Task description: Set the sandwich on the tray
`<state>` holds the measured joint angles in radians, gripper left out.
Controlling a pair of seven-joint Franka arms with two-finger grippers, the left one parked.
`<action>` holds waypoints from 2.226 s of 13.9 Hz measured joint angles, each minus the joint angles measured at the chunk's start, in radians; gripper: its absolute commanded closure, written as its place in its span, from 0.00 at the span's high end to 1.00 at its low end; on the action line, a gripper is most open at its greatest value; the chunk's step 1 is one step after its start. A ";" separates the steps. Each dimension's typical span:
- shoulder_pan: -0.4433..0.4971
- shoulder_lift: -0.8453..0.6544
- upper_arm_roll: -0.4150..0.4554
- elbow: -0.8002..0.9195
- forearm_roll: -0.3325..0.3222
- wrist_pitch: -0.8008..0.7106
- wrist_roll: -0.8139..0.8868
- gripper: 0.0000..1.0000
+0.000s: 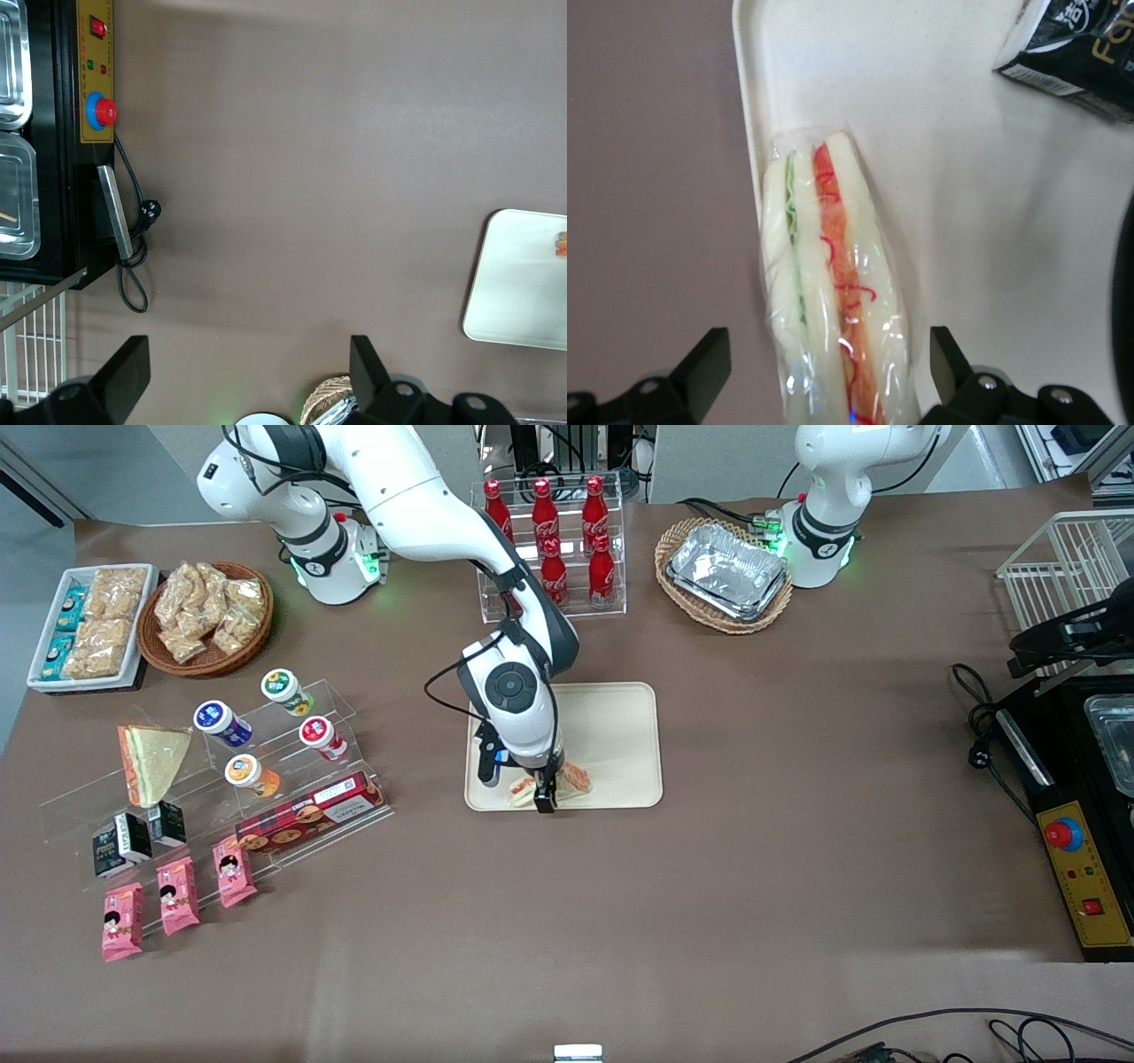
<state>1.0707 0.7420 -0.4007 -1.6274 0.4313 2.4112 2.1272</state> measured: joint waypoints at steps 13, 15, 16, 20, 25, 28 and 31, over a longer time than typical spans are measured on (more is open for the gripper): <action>-0.064 -0.215 -0.020 0.076 0.004 -0.343 -0.142 1.00; -0.087 -0.259 -0.022 0.107 0.004 -0.420 -0.209 1.00; -0.102 -0.284 -0.024 0.120 0.004 -0.454 -0.252 1.00; -0.130 -0.416 -0.034 0.142 -0.028 -0.567 -0.475 1.00; -0.153 -0.562 -0.032 0.143 -0.194 -0.717 -0.822 1.00; -0.221 -0.584 -0.027 0.138 -0.251 -0.737 -1.045 1.00; -0.389 -0.610 0.068 0.129 -0.311 -0.742 -1.291 1.00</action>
<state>0.6818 0.1317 -0.3329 -1.4988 0.1202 1.6696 0.8365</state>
